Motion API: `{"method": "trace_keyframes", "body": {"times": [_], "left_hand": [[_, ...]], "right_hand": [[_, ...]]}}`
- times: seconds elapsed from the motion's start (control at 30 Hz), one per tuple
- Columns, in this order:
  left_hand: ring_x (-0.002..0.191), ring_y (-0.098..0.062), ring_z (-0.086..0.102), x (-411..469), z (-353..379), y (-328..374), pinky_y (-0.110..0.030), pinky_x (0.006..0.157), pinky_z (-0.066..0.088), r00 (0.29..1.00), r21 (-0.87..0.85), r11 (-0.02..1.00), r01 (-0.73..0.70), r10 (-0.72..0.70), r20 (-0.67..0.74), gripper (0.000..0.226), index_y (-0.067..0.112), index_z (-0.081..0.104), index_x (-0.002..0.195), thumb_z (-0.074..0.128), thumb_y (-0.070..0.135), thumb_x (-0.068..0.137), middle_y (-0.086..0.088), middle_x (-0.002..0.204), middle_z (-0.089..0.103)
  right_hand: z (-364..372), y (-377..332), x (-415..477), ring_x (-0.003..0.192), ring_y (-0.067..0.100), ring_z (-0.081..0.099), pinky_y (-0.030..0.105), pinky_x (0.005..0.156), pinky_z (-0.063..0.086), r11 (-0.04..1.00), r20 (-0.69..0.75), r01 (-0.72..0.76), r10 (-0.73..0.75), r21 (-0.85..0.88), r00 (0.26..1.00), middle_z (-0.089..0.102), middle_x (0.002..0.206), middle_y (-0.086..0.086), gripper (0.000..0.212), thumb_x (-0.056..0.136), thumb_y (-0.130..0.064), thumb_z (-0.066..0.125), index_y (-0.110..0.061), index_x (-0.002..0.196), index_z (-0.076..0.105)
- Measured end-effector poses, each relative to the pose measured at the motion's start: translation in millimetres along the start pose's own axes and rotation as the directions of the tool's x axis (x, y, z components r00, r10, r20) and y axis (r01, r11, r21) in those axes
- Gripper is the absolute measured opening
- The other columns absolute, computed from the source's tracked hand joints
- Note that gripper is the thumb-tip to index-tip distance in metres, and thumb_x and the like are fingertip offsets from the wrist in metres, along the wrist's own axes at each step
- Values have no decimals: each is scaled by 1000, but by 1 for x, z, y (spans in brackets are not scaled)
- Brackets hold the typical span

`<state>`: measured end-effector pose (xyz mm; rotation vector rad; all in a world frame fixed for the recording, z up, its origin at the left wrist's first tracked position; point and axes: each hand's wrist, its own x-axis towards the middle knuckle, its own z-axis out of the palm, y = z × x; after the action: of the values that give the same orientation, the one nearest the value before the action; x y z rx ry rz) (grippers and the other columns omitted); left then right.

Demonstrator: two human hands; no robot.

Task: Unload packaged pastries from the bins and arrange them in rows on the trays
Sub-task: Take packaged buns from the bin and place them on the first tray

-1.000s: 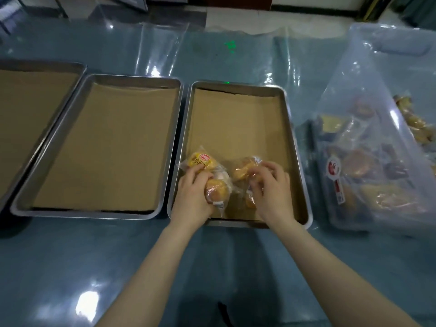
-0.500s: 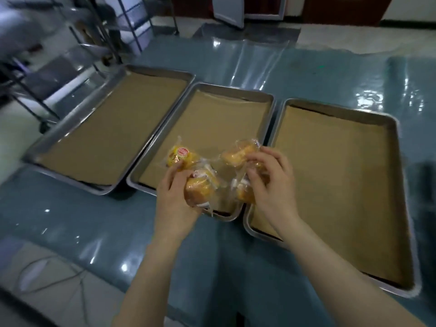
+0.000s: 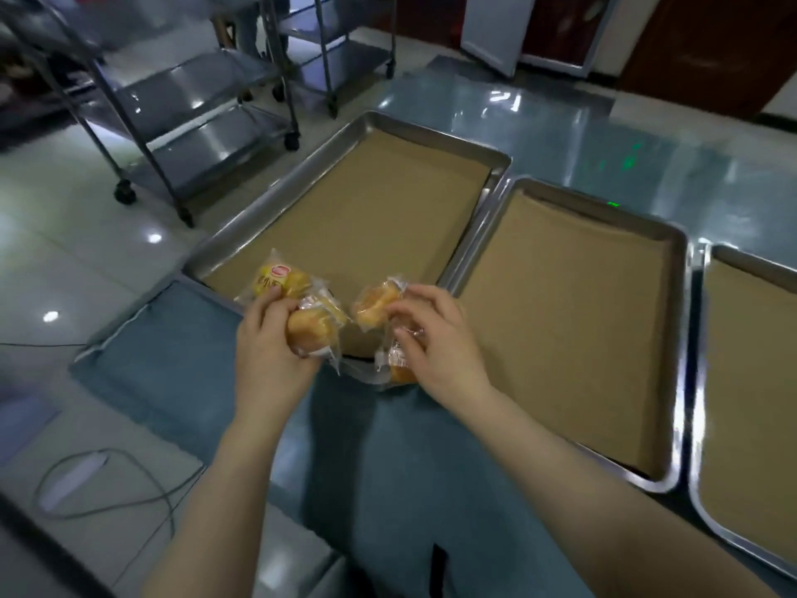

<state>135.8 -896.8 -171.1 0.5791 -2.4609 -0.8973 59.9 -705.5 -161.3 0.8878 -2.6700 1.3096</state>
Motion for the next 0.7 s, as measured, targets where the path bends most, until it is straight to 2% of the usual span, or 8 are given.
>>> {"method": "trace_keyframes", "body": {"times": [0.23, 0.3, 0.37, 0.43, 0.5, 0.57, 0.63, 0.7], "left_hand": [[122, -31, 39, 77, 13, -36, -38, 101, 33, 998, 10, 999, -48, 47, 42, 60, 13, 56, 114, 80, 12, 60, -5, 139, 41], [122, -35, 37, 99, 20, -43, -39, 100, 32, 999, 75, 997, -25, 23, 33, 57, 12, 55, 116, 78, 11, 64, -10, 140, 39], [122, -39, 36, 108, 27, -56, -44, 101, 32, 995, 136, 991, 20, -33, 89, 61, 11, 51, 121, 77, 13, 66, -15, 141, 37], [128, -40, 32, 107, 34, -70, -46, 105, 29, 962, 176, 983, 55, -99, 255, 84, 12, 36, 134, 81, 27, 64, -16, 145, 32], [139, -36, 17, 106, 39, -77, -49, 113, 14, 884, 296, 955, 16, -151, 441, 122, 19, 8, 147, 82, 53, 57, -13, 155, 16], [143, -32, -8, 106, 40, -77, -52, 111, -6, 804, 381, 924, -22, -210, 556, 141, 30, -21, 144, 76, 69, 50, -7, 157, -10], [139, -30, -24, 106, 35, -69, -55, 106, -14, 756, 370, 929, -22, -226, 614, 145, 39, -34, 136, 75, 72, 46, -3, 153, -27], [138, -28, -26, 103, 29, -59, -58, 105, -14, 799, 353, 934, -49, -176, 576, 141, 43, -33, 135, 74, 72, 49, 0, 150, -32]], "right_hand": [[36, -16, 59, 126, 23, 36, 39, 103, 39, 988, -64, -100, 93, -119, 994, 45, 136, -4, 26, 93, -17, 56, -27, 115, 65], [51, -13, 75, 136, 28, 29, 44, 107, 35, 980, 12, -126, 129, -156, 992, 35, 148, -4, 32, 96, -25, 52, -28, 127, 57], [66, -2, 82, 144, 27, 15, 49, 113, 27, 951, 209, -135, 198, -280, 958, 11, 159, -5, 48, 98, -35, 45, -33, 145, 34], [81, 11, 76, 147, 21, -5, 56, 116, 11, 901, 381, -121, 294, -417, 877, -18, 158, -10, 57, 101, -36, 36, -37, 150, 9], [89, 19, 70, 144, 20, -19, 58, 113, -5, 851, 428, -86, 345, -518, 836, -35, 151, -12, 61, 102, -32, 33, -39, 150, -4], [88, 20, 69, 142, 25, -25, 59, 109, -13, 817, 440, -73, 382, -573, 813, -37, 149, -11, 63, 101, -36, 34, -41, 149, -7], [79, 16, 73, 140, 32, -27, 61, 108, -16, 822, 448, -86, 391, -563, 804, -32, 152, -10, 69, 97, -44, 40, -42, 148, -6], [65, 9, 77, 141, 34, -24, 59, 110, -13, 868, 420, -124, 352, -480, 837, -26, 156, -8, 76, 94, -43, 48, -44, 147, -6]]}}
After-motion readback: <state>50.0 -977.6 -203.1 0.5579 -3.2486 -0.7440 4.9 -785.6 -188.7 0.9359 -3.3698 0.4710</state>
